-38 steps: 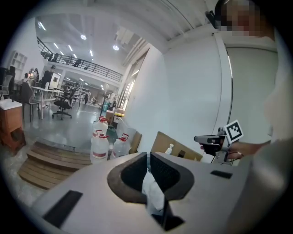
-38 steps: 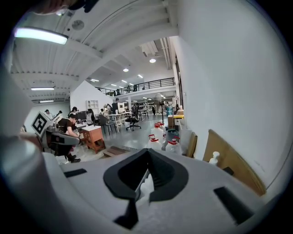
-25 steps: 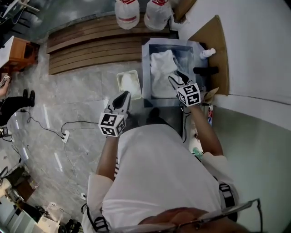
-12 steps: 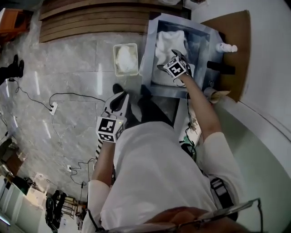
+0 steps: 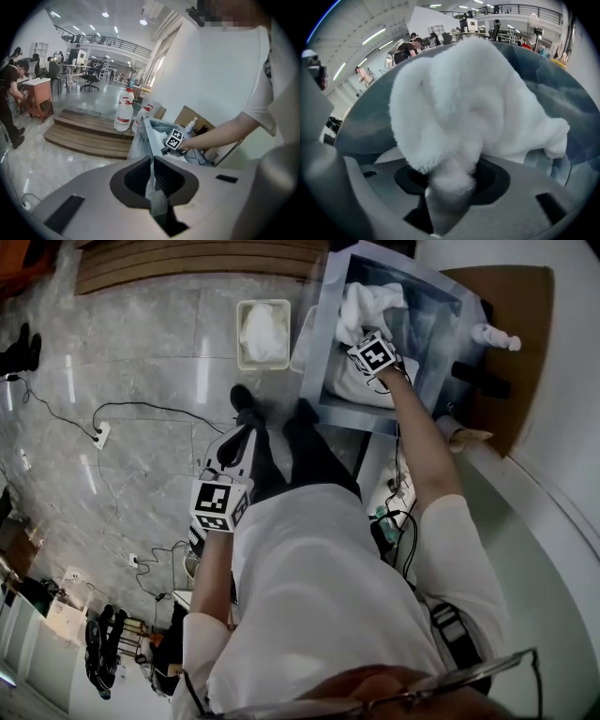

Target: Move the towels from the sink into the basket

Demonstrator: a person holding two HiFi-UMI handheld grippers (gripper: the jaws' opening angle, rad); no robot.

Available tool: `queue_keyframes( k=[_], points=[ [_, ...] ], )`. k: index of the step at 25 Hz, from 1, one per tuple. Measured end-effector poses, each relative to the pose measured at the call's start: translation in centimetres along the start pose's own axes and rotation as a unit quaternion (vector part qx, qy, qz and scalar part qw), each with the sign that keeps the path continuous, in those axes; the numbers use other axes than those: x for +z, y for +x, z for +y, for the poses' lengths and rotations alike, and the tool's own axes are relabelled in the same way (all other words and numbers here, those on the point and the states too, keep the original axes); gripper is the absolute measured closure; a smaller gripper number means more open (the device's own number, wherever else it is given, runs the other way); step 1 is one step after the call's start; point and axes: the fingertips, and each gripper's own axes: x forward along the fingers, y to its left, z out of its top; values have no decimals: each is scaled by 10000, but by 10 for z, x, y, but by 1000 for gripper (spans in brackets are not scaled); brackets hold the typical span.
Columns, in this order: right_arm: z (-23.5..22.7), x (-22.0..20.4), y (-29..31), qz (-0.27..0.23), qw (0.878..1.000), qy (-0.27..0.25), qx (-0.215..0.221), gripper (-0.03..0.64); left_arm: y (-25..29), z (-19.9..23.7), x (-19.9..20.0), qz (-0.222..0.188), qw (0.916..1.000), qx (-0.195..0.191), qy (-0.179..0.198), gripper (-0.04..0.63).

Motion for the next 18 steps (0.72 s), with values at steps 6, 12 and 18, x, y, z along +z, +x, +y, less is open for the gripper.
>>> queue_keyframes(
  k=[6, 12, 18],
  points=[
    [47, -5, -33, -196, 9942, 1001, 352, 460, -12, -9, 16, -131, 9995, -176, 215, 571],
    [73, 20, -148, -1442, 9761, 1622, 146, 463, -42, 2, 37, -348, 9977, -340, 468, 571],
    [90, 46, -274, -2540, 9457, 1978, -439, 463, -63, -1, 59, -450, 9937, -636, 805, 571]
  ],
)
